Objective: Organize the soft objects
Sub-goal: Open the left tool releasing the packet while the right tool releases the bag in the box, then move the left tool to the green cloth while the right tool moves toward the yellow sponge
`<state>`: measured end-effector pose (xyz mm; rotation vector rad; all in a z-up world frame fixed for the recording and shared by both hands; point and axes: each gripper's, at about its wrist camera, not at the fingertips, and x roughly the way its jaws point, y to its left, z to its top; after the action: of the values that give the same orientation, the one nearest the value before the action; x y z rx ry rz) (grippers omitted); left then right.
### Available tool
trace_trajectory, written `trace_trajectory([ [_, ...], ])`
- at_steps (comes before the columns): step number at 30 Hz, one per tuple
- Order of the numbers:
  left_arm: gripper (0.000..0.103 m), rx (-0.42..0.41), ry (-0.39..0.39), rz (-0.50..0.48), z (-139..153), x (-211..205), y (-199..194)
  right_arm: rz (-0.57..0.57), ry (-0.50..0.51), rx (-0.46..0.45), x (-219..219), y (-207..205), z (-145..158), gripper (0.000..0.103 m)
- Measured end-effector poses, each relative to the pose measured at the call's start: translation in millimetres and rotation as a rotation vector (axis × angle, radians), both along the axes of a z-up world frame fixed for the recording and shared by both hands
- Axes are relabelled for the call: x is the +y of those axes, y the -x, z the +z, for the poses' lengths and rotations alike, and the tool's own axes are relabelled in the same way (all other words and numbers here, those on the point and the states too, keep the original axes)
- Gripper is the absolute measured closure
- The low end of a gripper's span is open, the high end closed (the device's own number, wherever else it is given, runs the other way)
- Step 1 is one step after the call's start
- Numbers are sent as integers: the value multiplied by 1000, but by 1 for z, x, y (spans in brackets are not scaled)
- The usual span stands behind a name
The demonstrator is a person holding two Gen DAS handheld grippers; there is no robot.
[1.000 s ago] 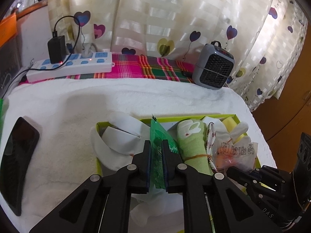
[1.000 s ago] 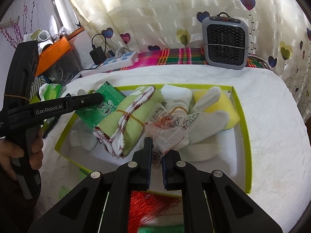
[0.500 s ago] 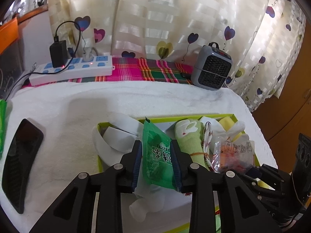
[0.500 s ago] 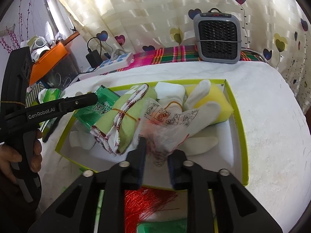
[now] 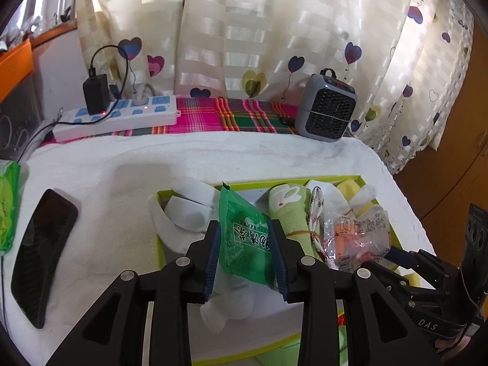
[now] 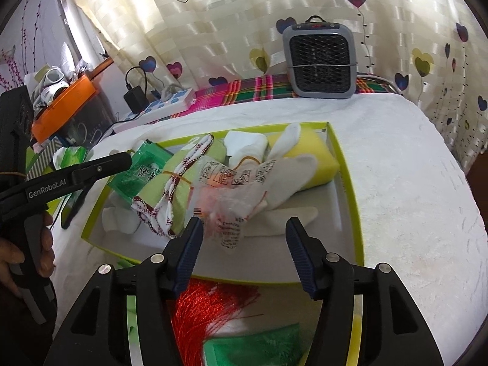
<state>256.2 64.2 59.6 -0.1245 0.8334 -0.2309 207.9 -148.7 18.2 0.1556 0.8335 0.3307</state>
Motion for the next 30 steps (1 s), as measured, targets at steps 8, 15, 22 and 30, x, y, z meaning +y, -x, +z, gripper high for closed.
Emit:
trace_trajectory([
  [8,69,-13,-21,2,4,-2,16,-8,-4,-27,-2,12,6,46],
  [15,68,-39,-72,20,8,-6,39,-23,-15,-54,-6,27,14,45],
  [22,65,-62,-87,6,13,-11,61,-31,-27,-75,-10,43,20,45],
  [30,64,-80,-96,29,15,-12,90,-48,-35,-98,-15,63,23,45],
])
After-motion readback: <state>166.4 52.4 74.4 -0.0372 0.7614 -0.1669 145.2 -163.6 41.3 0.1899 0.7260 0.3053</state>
